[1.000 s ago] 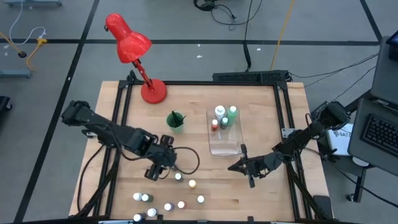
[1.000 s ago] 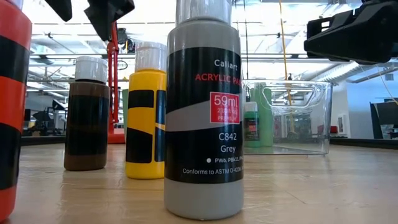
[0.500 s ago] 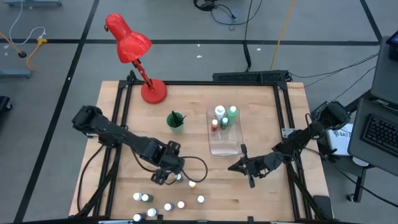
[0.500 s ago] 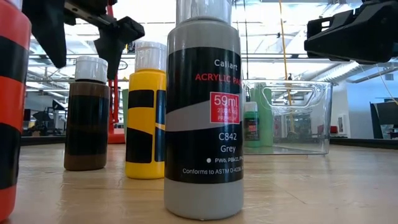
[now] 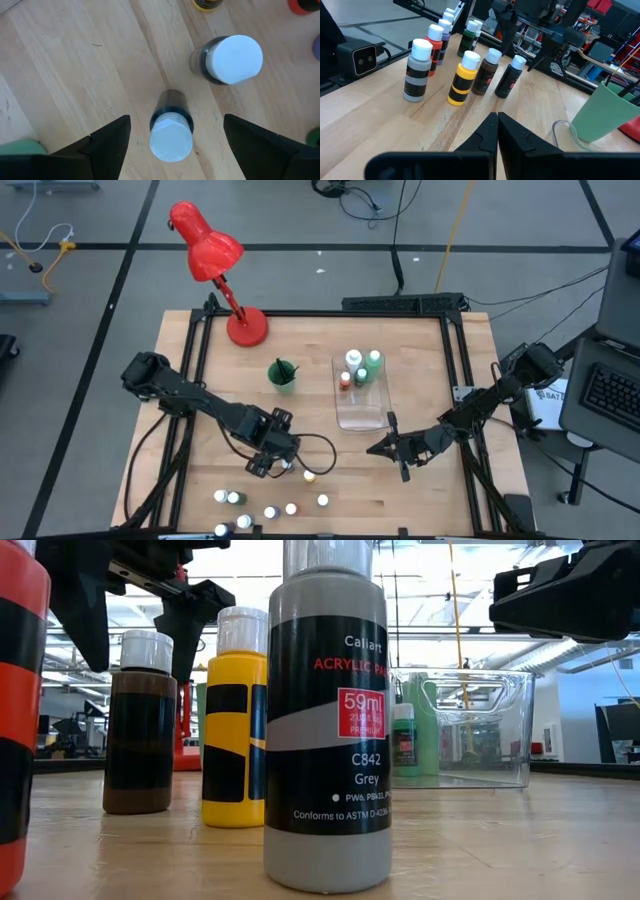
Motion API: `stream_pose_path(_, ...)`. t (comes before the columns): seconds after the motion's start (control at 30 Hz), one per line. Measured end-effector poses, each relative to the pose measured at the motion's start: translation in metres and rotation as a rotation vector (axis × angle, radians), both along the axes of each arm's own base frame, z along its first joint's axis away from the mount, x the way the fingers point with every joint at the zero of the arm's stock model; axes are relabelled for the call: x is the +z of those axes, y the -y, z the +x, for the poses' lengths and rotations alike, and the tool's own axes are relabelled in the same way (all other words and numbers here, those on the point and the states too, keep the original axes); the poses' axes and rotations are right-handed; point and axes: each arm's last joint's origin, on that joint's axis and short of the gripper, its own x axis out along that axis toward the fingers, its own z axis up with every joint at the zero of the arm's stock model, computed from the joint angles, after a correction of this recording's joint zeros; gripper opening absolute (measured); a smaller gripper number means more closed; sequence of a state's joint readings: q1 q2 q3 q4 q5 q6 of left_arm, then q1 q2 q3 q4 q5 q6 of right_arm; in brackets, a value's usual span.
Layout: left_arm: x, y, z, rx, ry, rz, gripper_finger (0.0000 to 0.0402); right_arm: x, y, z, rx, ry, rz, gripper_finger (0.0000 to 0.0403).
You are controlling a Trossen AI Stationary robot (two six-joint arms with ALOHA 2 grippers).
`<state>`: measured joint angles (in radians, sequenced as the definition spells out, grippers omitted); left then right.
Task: Pick & Place Paint Supplies
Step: Put the small black paint bottle into the transparent bin
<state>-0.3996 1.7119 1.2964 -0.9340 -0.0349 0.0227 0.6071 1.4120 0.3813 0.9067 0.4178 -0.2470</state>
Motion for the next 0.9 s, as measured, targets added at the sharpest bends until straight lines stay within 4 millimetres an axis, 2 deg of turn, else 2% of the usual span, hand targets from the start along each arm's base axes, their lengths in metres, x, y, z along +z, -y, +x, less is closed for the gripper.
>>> stream_pose_path(0.17,-0.0007,0.0001,0.0005,0.001,-0.001,0.001,0.0286,0.0,0.0,0.0,0.0,0.0,0.0,0.0004)
stream_pose_path(0.57,-0.0019,-0.0007,0.0,-0.019,-0.013,0.012,0.0161,0.0,0.0,0.0,0.0,0.0,0.0,0.0004)
stream_pose_path(0.73,-0.0016,-0.002,-0.0033,-0.042,-0.045,0.027,0.0098,0.0,0.0,0.0,0.0,0.0,0.0,0.0004)
stream_pose_path(0.9,-0.0012,-0.0063,-0.0089,-0.036,-0.1,0.08,0.0097,0.0,0.0,0.0,0.0,0.0,0.0,0.0004)
